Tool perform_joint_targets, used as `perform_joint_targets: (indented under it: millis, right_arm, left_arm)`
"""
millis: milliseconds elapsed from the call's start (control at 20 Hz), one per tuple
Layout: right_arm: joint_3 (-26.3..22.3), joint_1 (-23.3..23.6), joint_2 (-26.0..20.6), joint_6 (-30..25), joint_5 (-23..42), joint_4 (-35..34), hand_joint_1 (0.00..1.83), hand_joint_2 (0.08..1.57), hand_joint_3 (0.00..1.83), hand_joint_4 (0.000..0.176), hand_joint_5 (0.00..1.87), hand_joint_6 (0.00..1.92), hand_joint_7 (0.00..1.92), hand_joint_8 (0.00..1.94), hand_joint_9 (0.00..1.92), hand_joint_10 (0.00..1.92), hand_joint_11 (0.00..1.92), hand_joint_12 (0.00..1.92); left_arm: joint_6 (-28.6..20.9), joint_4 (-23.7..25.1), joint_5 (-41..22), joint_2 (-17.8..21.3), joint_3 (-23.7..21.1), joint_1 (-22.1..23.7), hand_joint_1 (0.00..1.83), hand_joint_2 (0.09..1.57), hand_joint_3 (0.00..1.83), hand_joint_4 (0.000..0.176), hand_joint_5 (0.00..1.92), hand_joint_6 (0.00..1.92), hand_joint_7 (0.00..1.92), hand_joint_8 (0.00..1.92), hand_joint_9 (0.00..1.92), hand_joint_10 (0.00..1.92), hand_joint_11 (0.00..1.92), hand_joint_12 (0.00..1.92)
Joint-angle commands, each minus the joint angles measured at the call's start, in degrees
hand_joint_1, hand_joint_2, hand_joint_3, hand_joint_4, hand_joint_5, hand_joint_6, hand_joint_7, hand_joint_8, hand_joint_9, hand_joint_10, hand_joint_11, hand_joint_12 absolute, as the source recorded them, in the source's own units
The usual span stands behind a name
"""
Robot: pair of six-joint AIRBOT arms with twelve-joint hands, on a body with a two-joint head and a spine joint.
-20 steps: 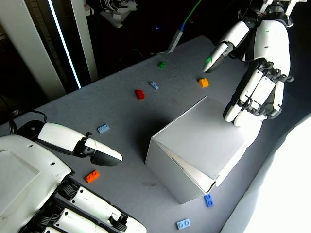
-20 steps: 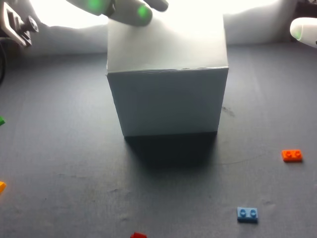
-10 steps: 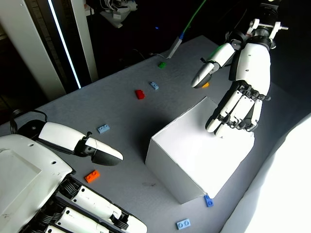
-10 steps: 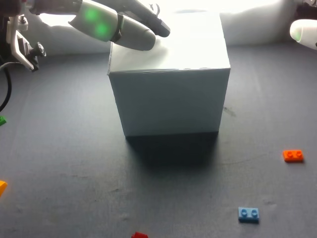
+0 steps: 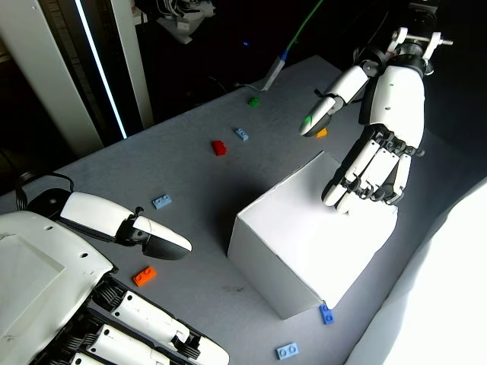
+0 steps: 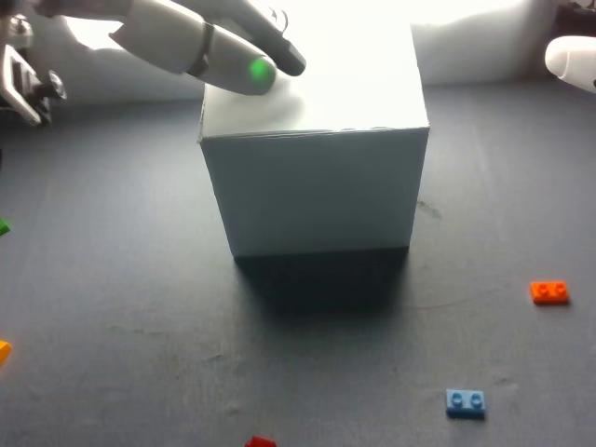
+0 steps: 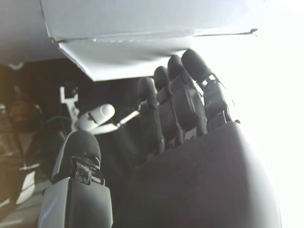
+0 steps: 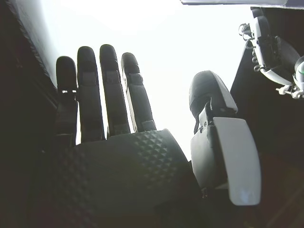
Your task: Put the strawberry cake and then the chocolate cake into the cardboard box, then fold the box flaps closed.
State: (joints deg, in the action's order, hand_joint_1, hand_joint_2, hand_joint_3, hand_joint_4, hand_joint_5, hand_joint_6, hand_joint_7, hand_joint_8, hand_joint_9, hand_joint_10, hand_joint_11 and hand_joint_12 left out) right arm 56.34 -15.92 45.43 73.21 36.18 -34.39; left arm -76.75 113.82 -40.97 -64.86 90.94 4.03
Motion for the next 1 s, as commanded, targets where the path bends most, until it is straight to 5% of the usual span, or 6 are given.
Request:
perform_joint_targets:
  millis: [0,500,600,700,850,950]
  right_arm:
    - [0.08,0.37,-0.70,-0.47,6.71,1.36,0.00,1.28,0.00,0.000,0.33,0.00,0.42,0.01,0.42,0.00,0.00,0.99]
    - [0.07,0.35,-0.71,-0.45,6.71,1.54,0.00,1.23,0.00,0.000,0.56,0.04,0.65,0.03,0.64,0.06,0.06,1.19]
    - [0.07,0.35,-0.70,-0.45,6.74,1.74,0.00,1.23,0.00,0.000,0.71,0.06,0.83,0.05,0.81,0.12,0.20,1.23]
    - [0.07,0.32,-0.71,-0.45,6.76,1.86,0.00,1.23,0.00,0.000,0.88,0.07,0.98,0.06,0.90,0.19,0.29,1.34]
    - [0.04,0.30,-0.71,-0.45,6.79,2.01,0.00,1.24,0.00,0.000,1.09,0.06,1.14,0.06,0.79,0.77,0.42,1.55]
    - [0.04,0.30,-0.72,-0.46,6.86,2.09,0.00,1.26,0.00,0.000,1.04,0.65,1.20,0.42,0.85,1.15,0.50,1.68]
  left_arm:
    - [-1.38,-1.74,0.42,1.14,-0.20,1.36,0.28,1.23,0.00,0.000,0.52,0.02,0.43,0.01,0.49,0.01,0.00,1.28]
    - [-17.99,21.18,-2.24,11.66,-10.24,12.35,0.26,1.21,0.00,0.000,0.60,0.02,0.77,0.07,0.74,0.10,0.08,1.41]
    - [-20.45,25.00,-2.45,13.90,-12.94,13.90,0.27,1.21,0.00,0.000,0.68,0.01,0.89,0.15,0.67,0.57,0.11,1.49]
    - [-22.09,28.22,-2.66,16.26,-15.89,15.04,0.26,1.21,0.00,0.000,0.79,0.02,0.75,0.69,0.55,1.13,0.16,1.59]
    - [-25.62,36.62,-3.25,20.75,-21.24,17.08,0.21,1.22,0.00,0.000,1.03,0.12,0.82,1.02,0.63,1.39,0.32,1.72]
    - [-26.42,39.18,-3.40,23.60,-24.62,17.84,0.06,1.25,0.00,0.000,0.93,0.93,0.95,1.37,0.79,1.71,0.46,1.91]
